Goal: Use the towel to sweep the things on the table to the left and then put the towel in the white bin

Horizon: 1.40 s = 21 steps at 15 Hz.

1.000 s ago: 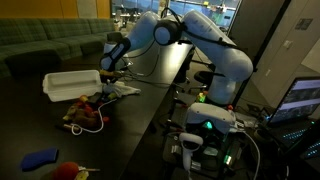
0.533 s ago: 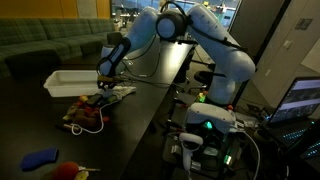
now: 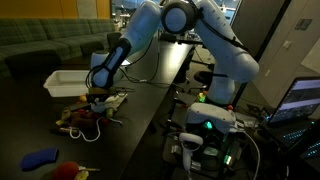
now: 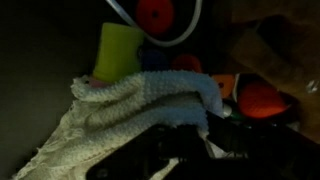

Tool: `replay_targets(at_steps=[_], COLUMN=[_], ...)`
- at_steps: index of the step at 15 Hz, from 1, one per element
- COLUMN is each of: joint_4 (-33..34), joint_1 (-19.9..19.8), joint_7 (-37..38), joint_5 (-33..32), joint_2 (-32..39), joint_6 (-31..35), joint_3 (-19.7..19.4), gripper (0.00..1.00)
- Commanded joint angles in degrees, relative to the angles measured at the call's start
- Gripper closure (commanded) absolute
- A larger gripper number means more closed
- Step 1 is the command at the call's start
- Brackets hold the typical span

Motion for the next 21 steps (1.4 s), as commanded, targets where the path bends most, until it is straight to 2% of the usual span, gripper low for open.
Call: replay_targets(at_steps=[1, 13, 18, 21], joint_4=[-2.02, -1.26, 0.0, -0.45], joint_1=[2.43, 9.39, 11.21, 10.88], joint_7=[0.05, -1.99, -4.34, -6.43], joint_5=[-0.67, -0.8, -0.83, -0.3], joint_2=[-2.55, -4.95, -5.39, -7.47], joint_6=[0.42, -0.26, -0.77, -0.97], joint_3=[2.46, 11.35, 14.12, 15.69], gripper=[0.9, 0.9, 0.9, 0.9])
